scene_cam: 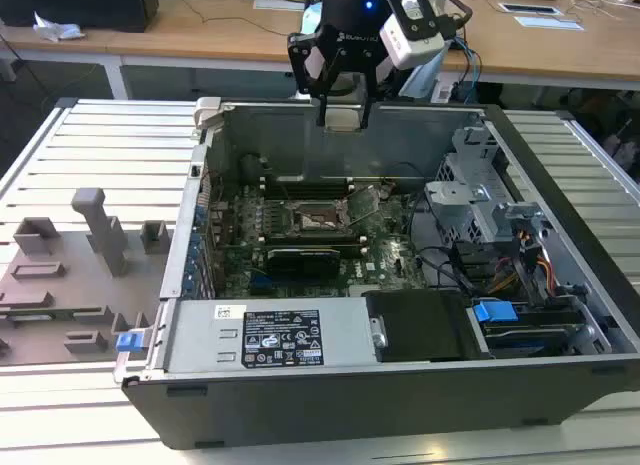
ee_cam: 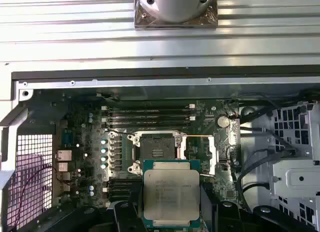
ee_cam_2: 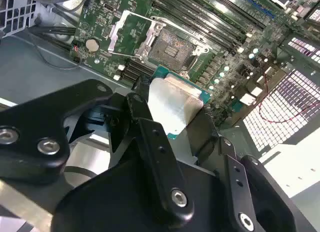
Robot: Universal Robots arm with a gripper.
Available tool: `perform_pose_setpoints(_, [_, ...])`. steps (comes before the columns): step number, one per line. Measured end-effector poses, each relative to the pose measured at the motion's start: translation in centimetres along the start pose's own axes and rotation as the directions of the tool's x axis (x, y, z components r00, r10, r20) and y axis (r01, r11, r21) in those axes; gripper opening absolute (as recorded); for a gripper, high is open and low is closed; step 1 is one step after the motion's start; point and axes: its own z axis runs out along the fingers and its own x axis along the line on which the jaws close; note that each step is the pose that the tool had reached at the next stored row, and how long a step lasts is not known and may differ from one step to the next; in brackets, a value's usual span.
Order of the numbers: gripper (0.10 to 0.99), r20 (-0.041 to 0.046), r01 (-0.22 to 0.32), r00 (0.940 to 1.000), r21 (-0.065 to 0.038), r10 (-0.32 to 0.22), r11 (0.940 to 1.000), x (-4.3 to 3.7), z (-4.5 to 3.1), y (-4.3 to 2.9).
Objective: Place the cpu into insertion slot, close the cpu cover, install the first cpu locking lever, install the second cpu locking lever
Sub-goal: 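Place the cpu into insertion slot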
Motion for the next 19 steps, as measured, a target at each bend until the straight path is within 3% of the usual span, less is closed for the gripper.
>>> perform_pose_setpoints(14, [0.541,0.0000,0.000,1.0000,0.000,0.000,1.0000,-0.03,1.30,-0.12])
perform_pose_setpoints(19, [0.541,-0.0001,0.000,1.0000,0.001,0.000,1.0000,-0.05,2.12,-0.19])
